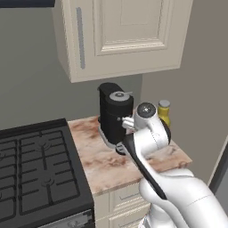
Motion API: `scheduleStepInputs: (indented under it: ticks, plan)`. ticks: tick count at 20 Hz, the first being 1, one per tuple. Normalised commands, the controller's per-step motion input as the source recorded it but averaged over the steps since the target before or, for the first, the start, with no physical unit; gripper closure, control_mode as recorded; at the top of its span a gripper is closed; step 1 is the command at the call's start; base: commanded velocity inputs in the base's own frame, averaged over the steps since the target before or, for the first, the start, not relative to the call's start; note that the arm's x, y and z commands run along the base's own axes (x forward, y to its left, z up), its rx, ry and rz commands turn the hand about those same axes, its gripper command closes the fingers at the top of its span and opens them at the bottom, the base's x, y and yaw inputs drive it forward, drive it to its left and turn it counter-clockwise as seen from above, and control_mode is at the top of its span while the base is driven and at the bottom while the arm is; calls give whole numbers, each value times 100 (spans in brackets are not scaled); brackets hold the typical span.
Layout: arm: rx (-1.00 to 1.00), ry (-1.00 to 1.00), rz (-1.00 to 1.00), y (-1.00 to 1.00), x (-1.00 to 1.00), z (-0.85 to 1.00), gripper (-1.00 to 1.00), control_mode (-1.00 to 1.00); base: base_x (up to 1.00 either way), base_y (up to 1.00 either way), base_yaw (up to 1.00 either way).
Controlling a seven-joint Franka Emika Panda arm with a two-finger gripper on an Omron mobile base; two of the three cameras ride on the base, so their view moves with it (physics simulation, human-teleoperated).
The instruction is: Place the drinks on the dining counter in a tight cluster.
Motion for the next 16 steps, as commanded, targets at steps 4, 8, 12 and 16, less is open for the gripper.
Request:
scheduleStepInputs:
  ticks: [4, 8, 12, 16]
  plan:
    - [0, 14, 0, -16, -19, 25, -100, -100, 0, 0, 0]
    - [0, 8, 0, -30, -22, 31, -100, -100, 0, 0, 0]
    - [10, 1, -5, -36, -23, 27, -100, -100, 0, 0, 0]
    - [6, -19, -1, -21, -23, 14, -100, -100, 0, 0, 0]
